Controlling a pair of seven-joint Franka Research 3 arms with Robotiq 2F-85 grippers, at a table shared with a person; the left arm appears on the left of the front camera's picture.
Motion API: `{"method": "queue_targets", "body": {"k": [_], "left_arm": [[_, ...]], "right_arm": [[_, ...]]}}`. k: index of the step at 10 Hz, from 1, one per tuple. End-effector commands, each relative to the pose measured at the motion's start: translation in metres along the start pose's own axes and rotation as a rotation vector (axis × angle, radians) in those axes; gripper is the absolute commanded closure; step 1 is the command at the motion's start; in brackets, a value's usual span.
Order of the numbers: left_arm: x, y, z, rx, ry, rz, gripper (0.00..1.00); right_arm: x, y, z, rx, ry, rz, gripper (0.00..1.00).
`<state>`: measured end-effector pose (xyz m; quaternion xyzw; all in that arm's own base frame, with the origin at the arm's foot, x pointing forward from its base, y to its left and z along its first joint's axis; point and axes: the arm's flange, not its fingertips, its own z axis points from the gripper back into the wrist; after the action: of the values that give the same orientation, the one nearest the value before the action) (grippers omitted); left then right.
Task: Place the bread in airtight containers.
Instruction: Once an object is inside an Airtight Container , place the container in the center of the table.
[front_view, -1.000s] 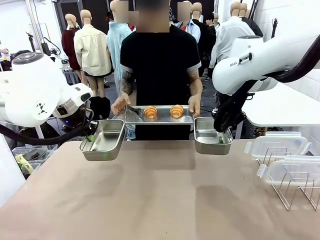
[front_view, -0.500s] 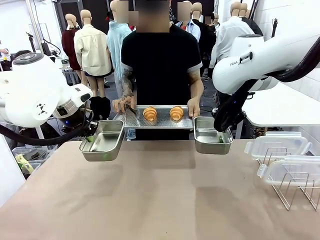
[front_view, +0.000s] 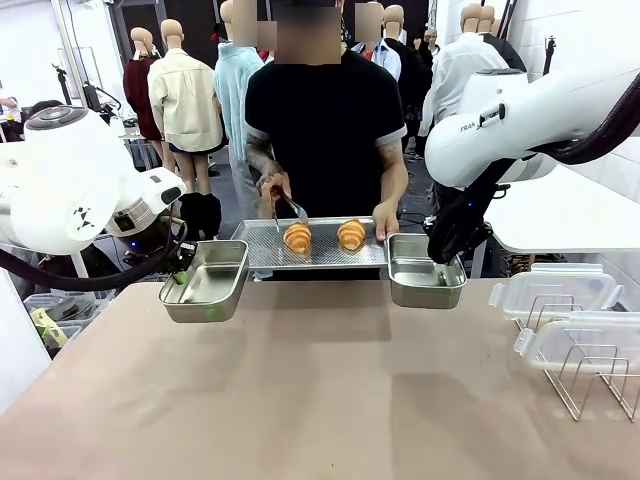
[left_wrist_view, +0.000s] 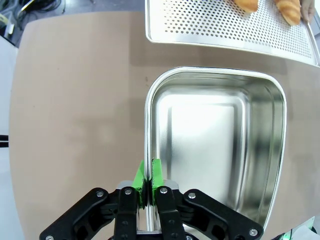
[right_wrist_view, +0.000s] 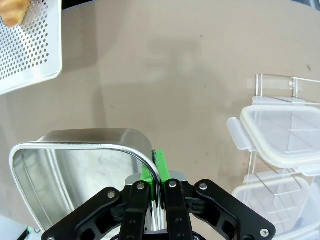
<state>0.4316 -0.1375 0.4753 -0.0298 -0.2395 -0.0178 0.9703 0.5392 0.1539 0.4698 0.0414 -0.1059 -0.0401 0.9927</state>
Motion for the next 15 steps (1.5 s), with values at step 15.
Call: {"method": "queue_targets", "body": {"k": [15], "left_arm": [[0.0012,0.0022,0.0023,-0.001,-0.008,-0.004,1.00]], "right_arm": [[-0.0042,-0.0008,0.0007,0.006,-0.021,0.003,1.00]]}}
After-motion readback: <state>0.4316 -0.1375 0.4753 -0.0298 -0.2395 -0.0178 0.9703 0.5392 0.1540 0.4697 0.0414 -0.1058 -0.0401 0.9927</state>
